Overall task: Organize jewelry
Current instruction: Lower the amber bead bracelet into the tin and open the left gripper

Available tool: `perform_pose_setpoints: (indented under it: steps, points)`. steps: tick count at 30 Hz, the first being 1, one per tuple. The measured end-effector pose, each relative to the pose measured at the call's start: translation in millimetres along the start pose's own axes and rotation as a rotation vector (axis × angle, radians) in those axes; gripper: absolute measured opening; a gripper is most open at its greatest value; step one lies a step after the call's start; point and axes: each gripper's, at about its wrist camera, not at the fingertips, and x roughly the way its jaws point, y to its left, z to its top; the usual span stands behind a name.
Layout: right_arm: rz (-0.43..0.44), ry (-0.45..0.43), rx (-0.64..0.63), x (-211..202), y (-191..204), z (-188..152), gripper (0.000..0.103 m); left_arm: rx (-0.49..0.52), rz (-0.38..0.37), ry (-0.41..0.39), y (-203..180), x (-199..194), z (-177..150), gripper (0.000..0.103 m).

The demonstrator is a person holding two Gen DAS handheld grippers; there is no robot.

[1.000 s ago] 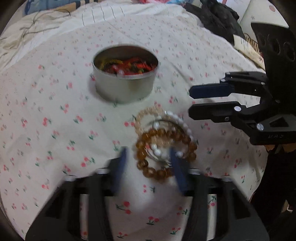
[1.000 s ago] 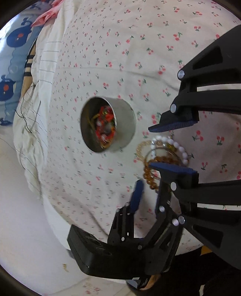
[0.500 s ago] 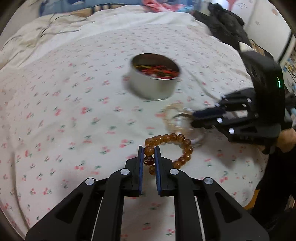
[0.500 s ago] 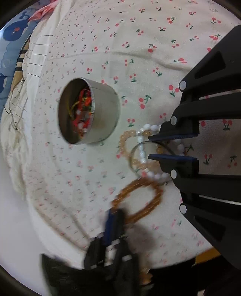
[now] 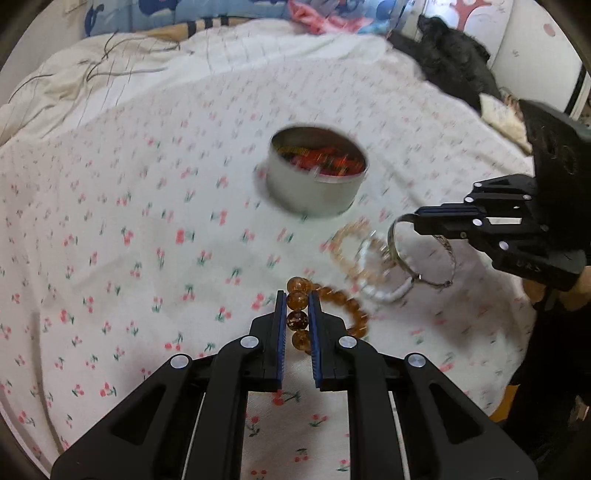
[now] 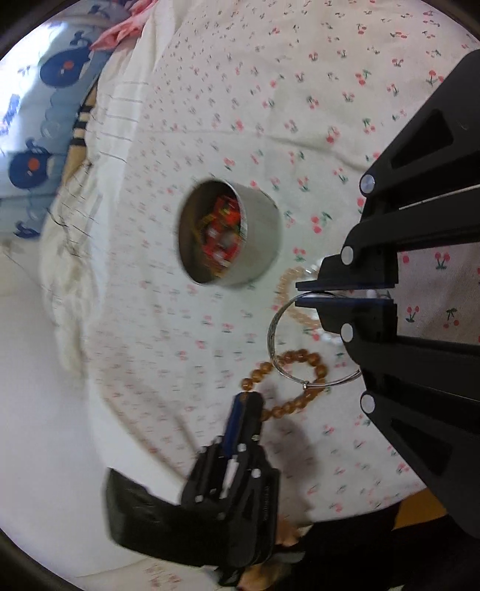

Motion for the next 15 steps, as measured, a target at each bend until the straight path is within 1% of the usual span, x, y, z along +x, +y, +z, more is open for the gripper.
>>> perform_pose_setpoints:
  steps: [3, 8, 10, 15]
  points:
    - [-0.011, -0.043, 0.028, -12.8, -10.1, 4.2, 0.004, 0.016, -0.016, -0.036, -4.6, -11.4, 7.5, 0.01]
    - [-0.059, -0.06, 0.051, -17.5, -20.1, 6.7, 0.004, 0.032, -0.035, -0.075, -12.9, -21.4, 20.7, 0.01]
    - [-0.103, -0.071, 0.044, -18.2, -22.0, 8.8, 0.004, 0.031, -0.045, -0.089, -14.0, -25.4, 24.4, 0.01]
    - [-0.157, -0.096, 0.05, -20.2, -29.7, 14.8, 0.004, 0.026, -0.071, -0.137, -17.6, -35.1, 39.0, 0.01]
